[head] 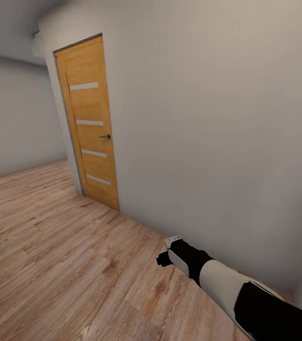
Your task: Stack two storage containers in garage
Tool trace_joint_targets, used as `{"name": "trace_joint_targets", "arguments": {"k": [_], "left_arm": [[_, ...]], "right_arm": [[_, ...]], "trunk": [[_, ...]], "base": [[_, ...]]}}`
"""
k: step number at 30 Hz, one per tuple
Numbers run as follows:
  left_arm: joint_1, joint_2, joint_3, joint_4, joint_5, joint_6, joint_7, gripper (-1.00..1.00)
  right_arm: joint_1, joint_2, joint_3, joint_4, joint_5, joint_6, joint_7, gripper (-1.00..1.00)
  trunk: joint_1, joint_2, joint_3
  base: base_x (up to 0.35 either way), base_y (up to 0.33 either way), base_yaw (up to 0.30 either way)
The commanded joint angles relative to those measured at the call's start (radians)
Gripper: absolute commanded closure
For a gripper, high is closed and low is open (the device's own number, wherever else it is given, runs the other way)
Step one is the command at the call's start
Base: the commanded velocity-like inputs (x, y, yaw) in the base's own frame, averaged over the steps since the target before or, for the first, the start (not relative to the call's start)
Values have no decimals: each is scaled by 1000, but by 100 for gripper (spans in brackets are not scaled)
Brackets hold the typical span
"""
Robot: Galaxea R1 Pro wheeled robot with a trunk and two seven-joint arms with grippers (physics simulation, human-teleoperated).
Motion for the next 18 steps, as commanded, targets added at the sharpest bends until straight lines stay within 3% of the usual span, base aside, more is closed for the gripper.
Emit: {"name": "trace_joint_targets", "arguments": {"k": [1, 12, 18], "left_arm": [[0, 0, 0, 0, 10, 0, 0, -100], [0, 2, 0, 0, 10, 0, 0, -100], [0, 2, 0, -1, 10, 0, 0, -100]], "right_arm": [[-1, -1, 7, -2, -10, 3, -8, -100], [0, -1, 7, -2, -9, -7, -8, -100], [0, 1, 8, -1, -10, -8, -8, -100]], "trunk": [[0, -1, -1], [0, -1, -1], [0, -1, -1]], "base": [[187, -127, 0], [229, -153, 0], [85, -28, 0]]}}
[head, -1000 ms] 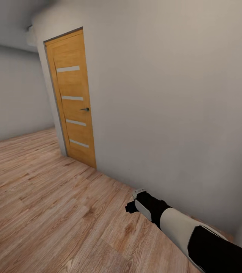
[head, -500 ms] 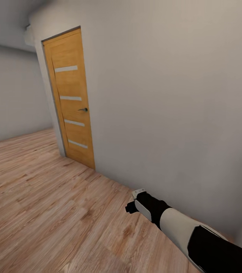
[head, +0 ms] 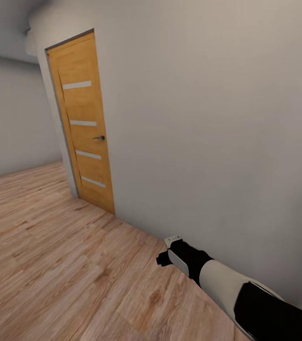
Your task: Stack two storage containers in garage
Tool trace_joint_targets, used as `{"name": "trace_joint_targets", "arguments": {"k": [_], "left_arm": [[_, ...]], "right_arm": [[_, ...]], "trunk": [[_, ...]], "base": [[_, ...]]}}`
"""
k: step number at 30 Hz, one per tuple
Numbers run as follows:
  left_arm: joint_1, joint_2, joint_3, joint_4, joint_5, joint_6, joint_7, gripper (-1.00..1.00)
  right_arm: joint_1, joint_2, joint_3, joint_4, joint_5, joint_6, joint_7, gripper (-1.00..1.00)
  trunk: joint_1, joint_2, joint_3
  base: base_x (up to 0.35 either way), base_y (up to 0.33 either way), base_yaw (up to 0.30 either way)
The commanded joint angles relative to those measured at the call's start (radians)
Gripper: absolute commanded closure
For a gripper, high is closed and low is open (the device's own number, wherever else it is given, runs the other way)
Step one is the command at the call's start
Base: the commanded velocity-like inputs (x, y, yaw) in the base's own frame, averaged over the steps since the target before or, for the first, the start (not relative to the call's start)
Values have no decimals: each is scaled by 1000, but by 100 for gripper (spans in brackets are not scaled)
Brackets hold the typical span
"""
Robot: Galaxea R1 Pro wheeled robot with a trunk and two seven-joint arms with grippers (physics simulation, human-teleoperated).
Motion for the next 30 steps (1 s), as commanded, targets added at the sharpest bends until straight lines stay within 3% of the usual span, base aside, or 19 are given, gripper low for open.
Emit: {"name": "trace_joint_targets", "arguments": {"k": [1, 30], "left_arm": [[0, 1, 0, -1, 10, 0, -2, -100], [-1, 4, 0, -1, 12, 0, -6, -100]], "right_arm": [[-1, 0, 7, -2, -11, 3, -8, -100], [-1, 0, 8, -2, -11, 0, -9, -100]], "trunk": [[0, 0, -1], [0, 0, -1]], "base": [[219, -3, 0], [311, 0, 1]]}}
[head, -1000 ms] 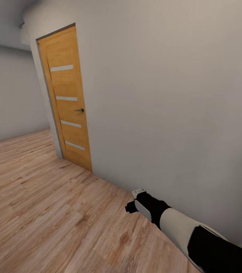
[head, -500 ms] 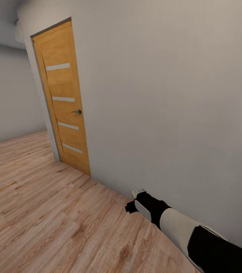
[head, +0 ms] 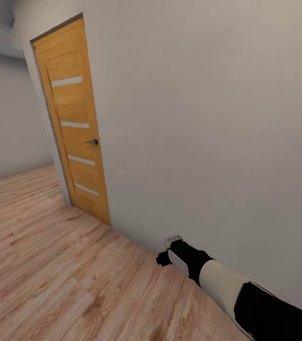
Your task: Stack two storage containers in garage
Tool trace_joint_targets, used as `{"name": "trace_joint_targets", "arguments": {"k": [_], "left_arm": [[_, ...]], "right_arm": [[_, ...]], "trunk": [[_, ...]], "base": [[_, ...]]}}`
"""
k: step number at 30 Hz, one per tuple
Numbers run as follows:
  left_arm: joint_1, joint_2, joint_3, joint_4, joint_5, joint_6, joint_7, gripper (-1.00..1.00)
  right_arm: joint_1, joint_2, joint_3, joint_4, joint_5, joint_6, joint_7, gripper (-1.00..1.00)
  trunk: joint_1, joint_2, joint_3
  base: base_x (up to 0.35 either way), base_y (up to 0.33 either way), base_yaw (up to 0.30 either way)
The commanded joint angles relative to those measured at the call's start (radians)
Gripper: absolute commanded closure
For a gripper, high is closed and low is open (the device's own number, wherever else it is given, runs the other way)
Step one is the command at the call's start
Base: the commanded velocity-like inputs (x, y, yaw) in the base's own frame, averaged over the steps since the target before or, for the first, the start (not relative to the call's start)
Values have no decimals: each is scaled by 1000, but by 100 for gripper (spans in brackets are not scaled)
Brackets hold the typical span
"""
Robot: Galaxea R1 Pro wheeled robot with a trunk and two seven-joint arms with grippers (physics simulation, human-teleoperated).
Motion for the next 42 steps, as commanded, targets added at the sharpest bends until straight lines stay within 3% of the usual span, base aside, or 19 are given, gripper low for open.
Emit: {"name": "trace_joint_targets", "arguments": {"k": [1, 13, 17, 19, 27, 37, 42], "left_arm": [[0, 0, 0, 0, 10, 0, 0, -100], [0, 0, 0, 0, 10, 0, 0, -100], [0, 0, 0, 0, 10, 0, 0, -100], [-1, 0, 0, 0, 10, 0, 1, -100], [0, -2, 0, 0, 10, 0, 1, -100], [0, -2, 0, 0, 10, 0, 1, -100], [0, -4, 1, 0, 10, 0, 1, -100]], "right_arm": [[-1, -1, 7, -2, -11, 3, -8, -100], [9, -1, 7, 5, -3, 2, -8, -100], [129, -4, 6, 7, 28, -22, -7, -100], [161, -8, 6, 11, 40, -37, -7, -100], [232, -10, 7, 89, 50, -110, 17, -100], [306, -11, 6, 270, 58, -251, 137, -100], [371, -38, 6, 309, 92, -328, 164, -100]], "trunk": [[0, -1, -1], [0, -1, -1], [0, -1, -1], [0, -1, -1], [0, -1, -1], [0, -1, -1], [0, -1, -1]], "base": [[85, 0, 193], [14, 0, 269], [0, 0, 285], [0, 0, 285], [0, 0, 284], [0, 0, 284], [0, 0, 284]]}}
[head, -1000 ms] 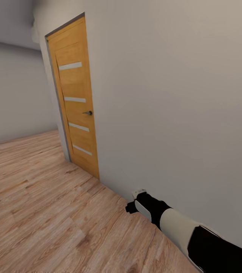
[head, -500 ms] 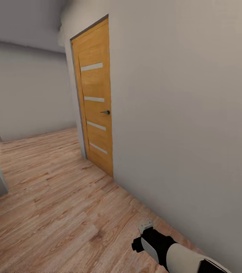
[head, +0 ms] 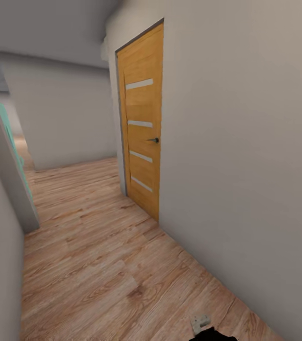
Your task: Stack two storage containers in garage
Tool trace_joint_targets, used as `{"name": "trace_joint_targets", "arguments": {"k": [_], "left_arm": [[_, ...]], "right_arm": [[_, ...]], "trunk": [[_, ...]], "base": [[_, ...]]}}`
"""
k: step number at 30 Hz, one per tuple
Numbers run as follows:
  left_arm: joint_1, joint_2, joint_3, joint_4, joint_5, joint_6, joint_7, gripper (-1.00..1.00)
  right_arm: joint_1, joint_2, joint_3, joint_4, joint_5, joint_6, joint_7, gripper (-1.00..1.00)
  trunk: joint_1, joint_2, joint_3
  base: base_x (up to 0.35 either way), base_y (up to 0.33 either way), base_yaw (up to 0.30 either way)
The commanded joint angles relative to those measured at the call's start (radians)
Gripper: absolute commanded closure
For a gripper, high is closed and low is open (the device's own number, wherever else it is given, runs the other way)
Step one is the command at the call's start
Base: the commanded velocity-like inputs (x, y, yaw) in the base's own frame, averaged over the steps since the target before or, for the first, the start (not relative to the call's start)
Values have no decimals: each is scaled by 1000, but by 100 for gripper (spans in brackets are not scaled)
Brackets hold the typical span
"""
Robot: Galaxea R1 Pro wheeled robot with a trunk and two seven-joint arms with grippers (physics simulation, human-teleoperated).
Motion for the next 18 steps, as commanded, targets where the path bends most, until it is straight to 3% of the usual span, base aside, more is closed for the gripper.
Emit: {"name": "trace_joint_targets", "arguments": {"k": [1, 5, 13, 18], "left_arm": [[0, -1, 1, 0, 10, 0, 0, -100], [0, -1, 1, 0, 10, 0, 0, -100], [-1, -1, 1, 0, 10, 0, 0, -100], [-1, -1, 1, 0, 10, 0, 0, -100]], "right_arm": [[19, -9, 8, 3, -5, -13, 0, -100], [61, -34, 8, 6, -2, -56, 3, -100], [118, -49, 8, 7, -1, -101, 3, -100], [160, -77, 8, 7, -2, -144, 4, -100]], "trunk": [[0, -1, -1], [0, -1, -1], [0, -1, -1], [0, -1, -1]], "base": [[0, 0, 284], [0, 0, 284], [0, 0, 284], [0, 0, 278]]}}
